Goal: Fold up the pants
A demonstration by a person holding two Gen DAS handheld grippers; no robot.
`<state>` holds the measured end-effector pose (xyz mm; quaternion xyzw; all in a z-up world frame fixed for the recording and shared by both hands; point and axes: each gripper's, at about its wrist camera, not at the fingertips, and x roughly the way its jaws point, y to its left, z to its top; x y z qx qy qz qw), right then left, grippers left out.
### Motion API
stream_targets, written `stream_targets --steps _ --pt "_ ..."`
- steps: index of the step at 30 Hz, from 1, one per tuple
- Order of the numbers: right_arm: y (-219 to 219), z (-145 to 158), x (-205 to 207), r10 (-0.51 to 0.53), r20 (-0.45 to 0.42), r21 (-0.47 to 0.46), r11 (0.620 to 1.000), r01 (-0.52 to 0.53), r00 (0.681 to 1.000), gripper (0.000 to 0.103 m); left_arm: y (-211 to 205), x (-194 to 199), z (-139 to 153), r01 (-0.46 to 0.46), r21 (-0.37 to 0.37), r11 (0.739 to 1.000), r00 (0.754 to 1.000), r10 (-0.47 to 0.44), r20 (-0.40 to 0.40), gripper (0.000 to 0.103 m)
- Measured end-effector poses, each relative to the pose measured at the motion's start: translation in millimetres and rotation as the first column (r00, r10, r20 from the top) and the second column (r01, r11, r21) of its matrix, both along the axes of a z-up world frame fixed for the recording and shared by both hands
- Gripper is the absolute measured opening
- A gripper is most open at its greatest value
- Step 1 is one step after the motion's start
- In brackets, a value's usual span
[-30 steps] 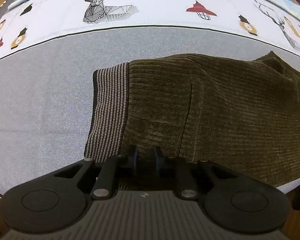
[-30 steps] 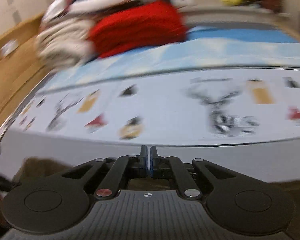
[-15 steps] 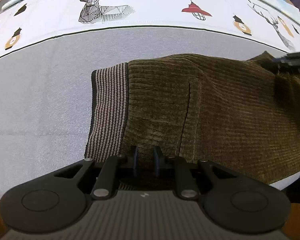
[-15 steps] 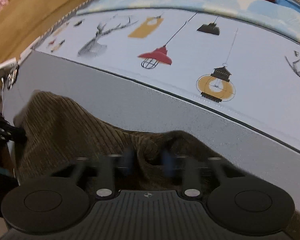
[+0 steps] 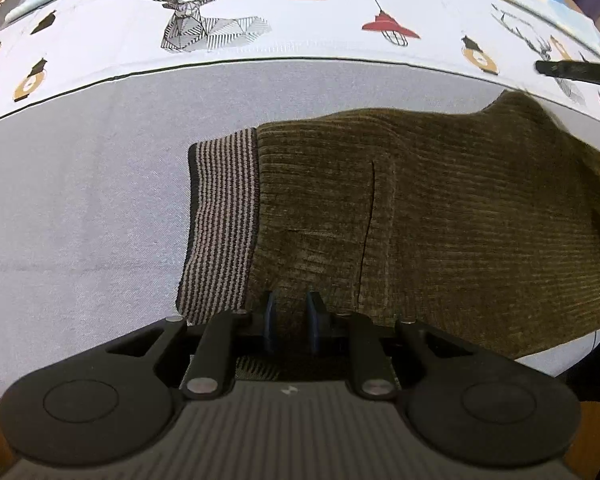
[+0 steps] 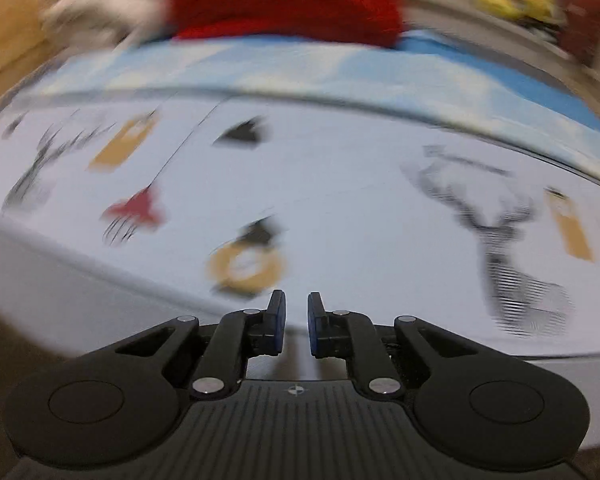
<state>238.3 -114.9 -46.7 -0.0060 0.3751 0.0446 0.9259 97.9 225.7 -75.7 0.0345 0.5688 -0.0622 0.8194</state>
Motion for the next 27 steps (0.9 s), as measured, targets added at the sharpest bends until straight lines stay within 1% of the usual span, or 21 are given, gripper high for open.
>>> stream_targets --steps 1,2,3,4,5,6,7,8,10,11,13,14,15,16,17,23,24,26,27 --pt "-10.6 6.8 -2.1 0.007 0.011 0.060 0.998 -0.008 1.000 0.012 2.1 -0.1 2.7 -0.006 -0.009 1.000 1.000 0.006 0.008 0.021" --pt "-19.3 14.1 -6.3 0.049 0.019 0.125 0.991 -0.051 0.999 0.012 4.3 0.2 5.3 -0.011 -0.016 1.000 1.000 0.012 0.016 0.022" --pt "-23.2 18.7 -11.2 0.107 0.024 0.165 0.980 -0.109 0.994 0.013 6.6 0.6 8.9 -0.020 -0.026 0.999 0.999 0.020 0.030 0.023" --pt "-23.8 20.5 -16.2 0.170 0.024 0.185 0.968 -0.171 0.985 0.014 8.3 1.1 13.0 -0.030 -0.031 0.999 0.998 0.031 0.049 0.025" --pt "-22.8 19.6 -20.8 0.232 0.008 0.184 0.956 -0.230 0.973 0.017 10.0 1.5 15.9 -0.038 -0.033 0.999 0.997 0.040 0.062 0.028" --pt "-19.9 15.3 -25.1 0.284 -0.024 0.156 0.948 -0.277 0.958 0.023 10.9 2.5 18.8 -0.047 -0.039 0.998 0.996 0.050 0.071 0.028" --pt "-18.1 9.2 -28.2 0.315 -0.058 0.120 0.944 -0.307 0.947 0.026 10.9 3.7 20.9 -0.053 -0.040 0.998 0.996 0.056 0.074 0.028" --pt "-16.2 1.2 -32.0 0.344 -0.099 0.079 0.938 -0.337 0.934 0.026 9.6 4.5 22.6 -0.056 -0.038 0.998 0.995 0.059 0.079 0.028" --pt "-14.9 -10.3 -38.5 0.379 -0.148 0.015 0.925 -0.381 0.914 0.026 5.1 5.8 25.0 -0.046 -0.035 0.998 0.995 0.049 0.084 0.028" --pt "-15.8 -13.9 -41.2 0.387 -0.158 0.004 0.920 -0.391 0.909 0.026 1.8 6.0 25.5 -0.037 -0.035 0.999 0.996 0.039 0.085 0.028" --pt "-20.9 -18.4 -45.5 0.402 -0.186 0.021 0.914 -0.406 0.896 0.028 -3.4 6.7 26.7 -0.018 -0.031 0.999 0.996 0.021 0.088 0.028" --pt "-21.3 -20.7 -47.1 0.415 -0.195 0.026 0.908 -0.418 0.889 0.029 -4.9 6.8 27.4 -0.013 -0.029 0.999 0.996 0.016 0.089 0.028" --pt "-21.3 -22.8 -49.8 0.426 -0.196 0.005 0.901 -0.434 0.883 0.035 -5.5 7.5 26.8 -0.013 -0.027 1.000 0.996 0.015 0.089 0.028" --pt "-19.7 -24.8 -52.5 0.427 -0.193 -0.040 0.896 -0.442 0.883 0.043 -6.3 8.6 27.1 -0.015 -0.025 1.000 0.996 0.017 0.088 0.028" --pt "-18.8 -26.8 -53.7 0.420 -0.195 -0.077 0.894 -0.441 0.886 0.045 -6.6 9.2 26.6 -0.017 -0.023 1.000 0.996 0.019 0.088 0.028" --pt "-8.4 -37.3 -47.2 0.428 -0.204 -0.121 0.881 -0.457 0.880 0.045 -13.3 11.3 25.6 -0.005 -0.018 1.000 0.996 0.006 0.088 0.028" --pt "-7.7 -37.8 -46.5 0.434 -0.206 -0.123 0.878 -0.463 0.877 0.043 -13.4 11.6 25.3 -0.003 -0.016 1.000 0.996 0.004 0.088 0.028" --pt "-7.1 -35.3 -47.4 0.459 -0.202 -0.124 0.864 -0.488 0.865 0.012 -13.2 12.8 25.2 -0.006 -0.014 1.000 0.996 0.007 0.088 0.028" --pt "-7.1 -32.7 -47.3 0.469 -0.198 -0.128 0.858 -0.497 0.861 0.006 -13.2 13.2 25.9 -0.008 -0.015 1.000 0.996 0.009 0.090 0.028"
